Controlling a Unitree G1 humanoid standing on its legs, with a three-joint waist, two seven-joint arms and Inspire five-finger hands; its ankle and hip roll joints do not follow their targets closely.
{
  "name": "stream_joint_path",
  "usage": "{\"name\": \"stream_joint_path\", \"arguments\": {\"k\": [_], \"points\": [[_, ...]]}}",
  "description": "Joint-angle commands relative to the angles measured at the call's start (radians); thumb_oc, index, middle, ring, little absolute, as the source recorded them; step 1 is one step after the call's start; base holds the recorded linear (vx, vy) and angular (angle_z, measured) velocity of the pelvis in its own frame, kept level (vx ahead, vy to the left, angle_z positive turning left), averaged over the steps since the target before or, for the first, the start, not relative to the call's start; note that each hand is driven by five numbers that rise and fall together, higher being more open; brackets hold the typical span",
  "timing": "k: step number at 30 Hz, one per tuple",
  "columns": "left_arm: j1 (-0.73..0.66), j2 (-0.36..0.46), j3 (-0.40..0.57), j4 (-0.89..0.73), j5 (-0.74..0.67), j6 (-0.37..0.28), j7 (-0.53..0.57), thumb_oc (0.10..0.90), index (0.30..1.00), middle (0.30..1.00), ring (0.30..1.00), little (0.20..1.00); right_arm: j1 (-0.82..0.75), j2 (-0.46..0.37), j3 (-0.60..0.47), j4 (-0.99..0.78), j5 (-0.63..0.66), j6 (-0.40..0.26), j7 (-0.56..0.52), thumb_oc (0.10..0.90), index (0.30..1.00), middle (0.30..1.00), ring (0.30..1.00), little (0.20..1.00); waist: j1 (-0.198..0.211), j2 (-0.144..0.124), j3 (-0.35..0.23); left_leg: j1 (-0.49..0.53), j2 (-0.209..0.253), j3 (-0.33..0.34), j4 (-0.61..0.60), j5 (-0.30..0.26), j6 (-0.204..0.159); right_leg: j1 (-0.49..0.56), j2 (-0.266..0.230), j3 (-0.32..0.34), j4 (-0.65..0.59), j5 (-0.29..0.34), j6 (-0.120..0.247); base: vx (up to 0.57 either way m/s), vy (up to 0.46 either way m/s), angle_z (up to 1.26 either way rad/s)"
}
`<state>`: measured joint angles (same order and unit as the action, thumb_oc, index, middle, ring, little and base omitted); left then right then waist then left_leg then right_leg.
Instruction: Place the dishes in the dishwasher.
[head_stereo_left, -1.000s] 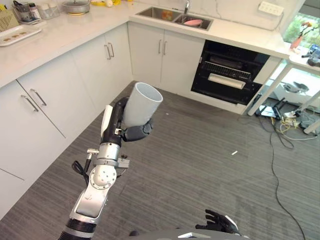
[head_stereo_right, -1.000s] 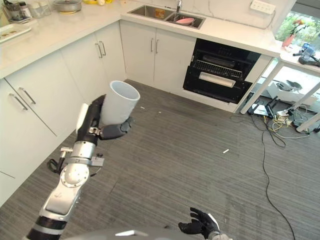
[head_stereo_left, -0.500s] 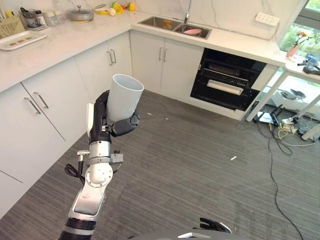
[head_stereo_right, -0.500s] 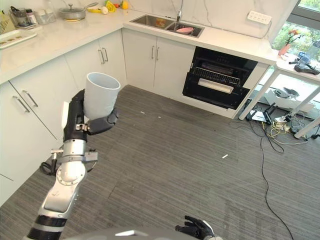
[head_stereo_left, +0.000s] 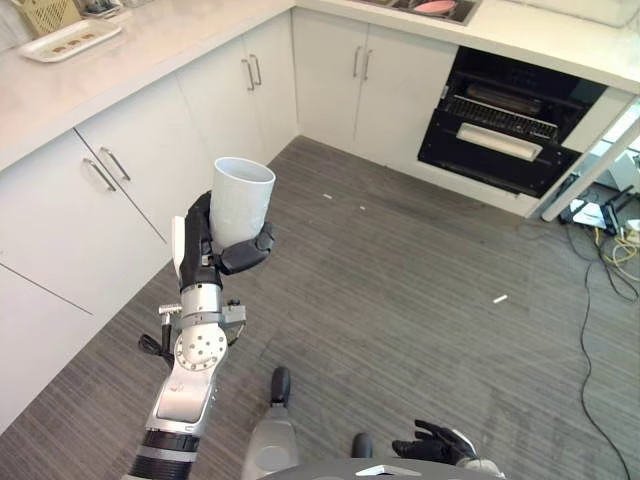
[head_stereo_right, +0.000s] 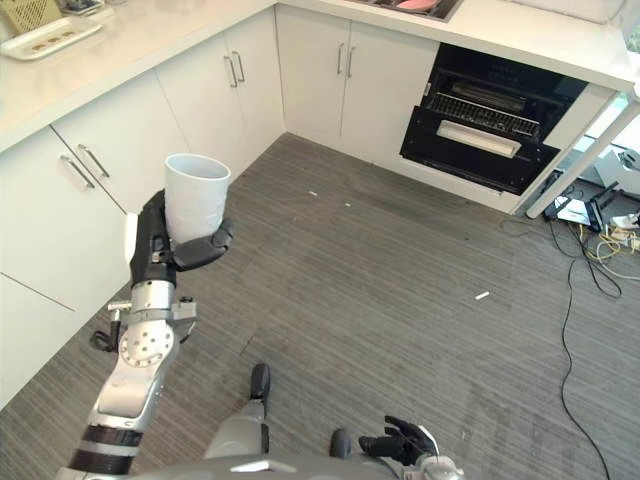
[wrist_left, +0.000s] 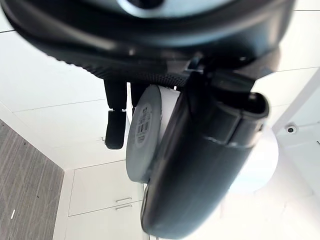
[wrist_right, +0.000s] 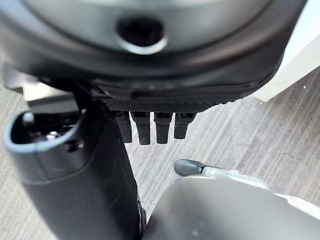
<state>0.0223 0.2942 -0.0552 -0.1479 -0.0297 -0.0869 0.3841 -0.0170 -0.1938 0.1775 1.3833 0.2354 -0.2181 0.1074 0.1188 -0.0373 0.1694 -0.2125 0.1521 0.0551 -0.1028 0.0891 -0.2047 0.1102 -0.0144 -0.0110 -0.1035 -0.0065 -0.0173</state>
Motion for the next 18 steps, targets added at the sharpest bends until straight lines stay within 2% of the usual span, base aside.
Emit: {"name": "stream_joint_path", "arguments": {"k": [1, 2, 3, 5, 6, 7, 8, 9, 10, 11, 12, 14, 15, 16, 17, 18], "points": [[-0.027, 0.048, 0.08, -0.177, 0.014, -0.112, 0.042, 0.4, 0.3, 0.3, 0.3, 0.3, 0.073, 0.015, 0.013, -0.016, -0.025, -0.02, -0.005, 0.8, 0.9, 0.9, 0.9, 0.9, 0.015, -0.037, -0.108, -0.067, -0.032, 0.064, 0.016, 0.098, 0.064, 0.202, -0.003, 0.032, 0.016, -0.161, 0.077, 0.41, 0.212, -0.65], [-0.027, 0.048, 0.08, -0.177, 0.014, -0.112, 0.042, 0.4, 0.3, 0.3, 0.3, 0.3, 0.073, 0.015, 0.013, -0.016, -0.025, -0.02, -0.005, 0.8, 0.9, 0.9, 0.9, 0.9, 0.016, -0.038, -0.108, -0.065, -0.032, 0.065, 0.016, 0.098, 0.064, 0.203, -0.004, 0.033, 0.016, -0.161, 0.077, 0.44, 0.23, -0.71], [-0.037, 0.053, 0.069, -0.179, 0.033, -0.105, 0.046, 0.4, 0.3, 0.3, 0.3, 0.3, 0.09, 0.021, -0.002, -0.013, -0.025, -0.019, -0.01, 0.8, 0.9, 0.9, 0.9, 0.9, 0.013, -0.053, -0.128, -0.051, -0.048, 0.067, 0.016, 0.14, 0.079, 0.23, -0.022, 0.023, 0.03, -0.149, 0.09, 0.43, 0.218, -0.8], [-0.051, 0.075, 0.059, -0.18, 0.048, -0.094, 0.042, 0.4, 0.3, 0.3, 0.3, 0.3, 0.09, 0.028, -0.012, -0.007, -0.027, -0.014, -0.017, 0.8, 0.9, 0.9, 0.9, 0.9, 0.01, -0.071, -0.137, -0.017, -0.087, 0.068, 0.016, 0.12, 0.115, 0.171, -0.041, 0.034, 0.188, -0.101, 0.126, 0.42, 0.253, -0.6], [-0.055, 0.082, 0.048, -0.188, 0.046, -0.091, 0.038, 0.4, 0.3, 0.3, 0.3, 0.3, 0.093, 0.033, -0.019, -0.009, -0.023, -0.017, -0.027, 0.8, 0.9, 0.9, 0.9, 0.9, 0.002, -0.074, -0.136, -0.005, -0.102, 0.073, 0.016, 0.113, 0.134, 0.126, -0.039, 0.047, 0.284, -0.023, 0.154, 0.19, 0.145, -0.35], [-0.055, 0.081, 0.047, -0.187, 0.046, -0.091, 0.037, 0.4, 0.3, 0.3, 0.3, 0.3, 0.093, 0.032, -0.019, -0.009, -0.024, -0.017, -0.027, 0.8, 0.9, 0.9, 0.9, 0.9, 0.002, -0.077, -0.138, -0.005, -0.105, 0.073, 0.016, 0.106, 0.133, 0.125, -0.042, 0.047, 0.287, -0.028, 0.154, 0.15, 0.154, -0.3], [-0.061, 0.087, 0.031, -0.178, 0.039, -0.089, 0.039, 0.4, 0.3, 0.3, 0.3, 0.3, 0.09, 0.038, -0.031, -0.02, -0.014, -0.021, -0.038, 0.8, 0.9, 0.9, 0.9, 0.9, -0.017, -0.071, -0.132, 0.015, -0.112, 0.076, 0.016, 0.087, 0.147, 0.064, -0.025, 0.063, 0.416, 0.049, 0.183, 0.25, 0.274, -0.15], [-0.075, 0.11, 0.009, -0.188, 0.045, -0.075, 0.033, 0.4, 0.3, 0.3, 0.3, 0.3, 0.078, 0.031, -0.051, -0.043, -0.005, -0.026, -0.044, 0.8, 0.9, 0.9, 0.9, 0.9, -0.062, -0.024, -0.1, 0.068, -0.083, 0.063, 0.016, 0.057, 0.155, -0.062, 0.037, 0.05, 0.654, 0.119, 0.223, 0.34, 0.365, 0.15], [-0.075, 0.112, 0.0, -0.174, 0.044, -0.07, 0.025, 0.4, 0.3, 0.3, 0.3, 0.3, 0.064, 0.024, -0.06, -0.07, -0.009, -0.033, -0.065, 0.8, 0.9, 0.9, 0.9, 0.9, -0.084, -0.013, -0.084, 0.104, -0.08, 0.073, 0.016, 0.032, 0.161, -0.127, 0.003, -0.003, 0.726, 0.122, 0.226, 0.48, 0.427, 0.3], [-0.073, 0.102, -0.003, -0.173, 0.04, -0.073, 0.018, 0.4, 0.3, 0.3, 0.3, 0.3, 0.052, 0.022, -0.083, -0.089, -0.012, -0.04, -0.096, 0.8, 0.9, 0.9, 0.9, 0.9, -0.11, 0.016, -0.077, 0.147, -0.068, 0.081, 0.016, 0.007, 0.159, -0.212, -0.013, -0.078, 0.726, 0.128, 0.218, 0.49, 0.296, 0.3], [-0.074, 0.097, -0.008, -0.179, 0.035, -0.079, 0.012, 0.4, 0.3, 0.3, 0.3, 0.3, 0.049, 0.019, -0.091, -0.098, -0.011, -0.044, -0.108, 0.8, 0.9, 0.9, 0.9, 0.9, -0.131, 0.011, -0.068, 0.175, -0.084, 0.079, 0.016, -0.012, 0.158, -0.243, -0.025, -0.109, 0.691, 0.09, 0.208, 0.38, 0.207, 0.23], [-0.075, 0.097, -0.008, -0.179, 0.035, -0.079, 0.012, 0.4, 0.3, 0.3, 0.3, 0.3, 0.049, 0.019, -0.091, -0.098, -0.011, -0.043, -0.109, 0.8, 0.9, 0.9, 0.9, 0.9, -0.132, 0.014, -0.068, 0.172, -0.081, 0.078, 0.016, -0.009, 0.157, -0.243, -0.022, -0.111, 0.687, 0.095, 0.206, 0.25, 0.057, -0.11], [-0.075, 0.083, -0.029, -0.179, 0.019, -0.083, -0.004, 0.4, 0.3, 0.3, 0.3, 0.3, 0.035, 0.013, -0.101, -0.071, -0.021, -0.034, -0.137, 0.8, 0.9, 0.9, 0.9, 0.9, -0.154, 0.017, -0.069, 0.214, -0.096, 0.071, 0.016, -0.034, 0.154, -0.275, -0.014, -0.156, 0.544, 0.047, 0.178, 0.33, 0.052, -0.13], [-0.075, 0.083, -0.029, -0.179, 0.019, -0.083, -0.004, 0.4, 0.3, 0.3, 0.3, 0.3, 0.035, 0.013, -0.101, -0.071, -0.021, -0.034, -0.137, 0.8, 0.9, 0.9, 0.9, 0.9, -0.154, 0.017, -0.069, 0.214, -0.096, 0.071, 0.016, -0.034, 0.154, -0.275, -0.014, -0.156, 0.544, 0.047, 0.178, 0.63, 0.035, 0.06], [-0.073, 0.08, -0.039, -0.167, 0.007, -0.085, -0.022, 0.4, 0.3, 0.3, 0.3, 0.3, 0.028, 0.009, -0.1, -0.044, -0.037, -0.025, -0.158, 0.8, 0.9, 0.9, 0.9, 0.9, -0.16, 0.009, -0.077, 0.247, -0.107, 0.072, 0.016, -0.067, 0.15, -0.299, -0.042, -0.208, 0.37, 0.043, 0.159, 0.48, -0.051, 0.29], [-0.072, 0.077, -0.052, -0.159, -0.001, -0.09, -0.039, 0.4, 0.3, 0.3, 0.3, 0.3, 0.026, 0.005, -0.109, -0.035, -0.039, -0.03, -0.183, 0.8, 0.9, 0.9, 0.9, 0.9, -0.174, 0.002, -0.085, 0.272, -0.114, 0.065, 0.016, -0.096, 0.148, -0.32, -0.038, -0.199, 0.26, 0.059, 0.155, 0.6, -0.061, 0.2]]}}
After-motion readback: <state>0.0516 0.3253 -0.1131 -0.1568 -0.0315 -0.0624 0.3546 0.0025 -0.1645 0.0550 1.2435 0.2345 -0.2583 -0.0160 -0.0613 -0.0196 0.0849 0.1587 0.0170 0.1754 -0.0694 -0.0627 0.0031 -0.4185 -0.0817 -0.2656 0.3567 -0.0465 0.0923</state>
